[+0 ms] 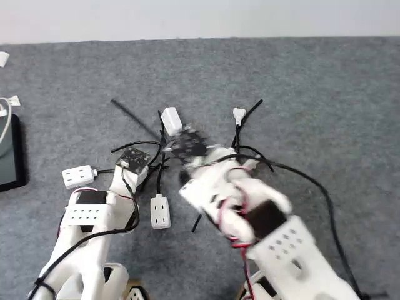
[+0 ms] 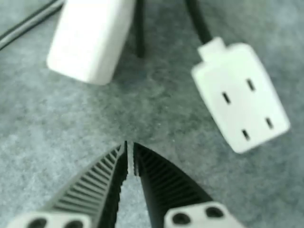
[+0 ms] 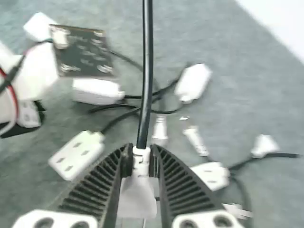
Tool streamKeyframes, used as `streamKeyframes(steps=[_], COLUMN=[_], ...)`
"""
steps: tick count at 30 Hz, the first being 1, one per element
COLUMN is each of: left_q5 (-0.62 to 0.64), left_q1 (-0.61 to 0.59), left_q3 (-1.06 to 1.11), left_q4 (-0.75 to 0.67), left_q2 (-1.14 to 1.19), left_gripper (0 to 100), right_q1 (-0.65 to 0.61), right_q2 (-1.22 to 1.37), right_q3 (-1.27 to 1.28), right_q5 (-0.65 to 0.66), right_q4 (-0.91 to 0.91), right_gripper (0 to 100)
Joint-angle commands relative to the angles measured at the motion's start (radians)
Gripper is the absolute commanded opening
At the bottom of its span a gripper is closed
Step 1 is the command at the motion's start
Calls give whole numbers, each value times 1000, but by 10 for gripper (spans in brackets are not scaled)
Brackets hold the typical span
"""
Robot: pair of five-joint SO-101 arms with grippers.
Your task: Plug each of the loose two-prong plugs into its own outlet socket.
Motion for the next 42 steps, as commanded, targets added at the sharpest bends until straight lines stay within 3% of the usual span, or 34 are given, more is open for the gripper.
streamKeyframes(steps=[1, 12, 22, 31, 36, 42], left_q5=[-25, -25, -71, -124, -104, 94], left_q1=[14, 14, 12, 20, 43, 14], left_q3=[-10, -10, -13, 125, 199, 249], left_q4=[18, 18, 44, 81, 97, 89], left_q2=[-21, -21, -29, -367, -563, -721], left_gripper=[13, 13, 13, 13, 13, 13], right_q1=[-54, -99, -124, -122, -107, -87], right_q2=[30, 41, 171, 291, 289, 297], right_q3=[20, 52, 83, 18, 18, 23], right_q5=[-25, -78, -81, -84, -238, -399], right_q4=[-94, -105, -239, -274, -286, -285], right_gripper=[8, 8, 8, 8, 8, 8])
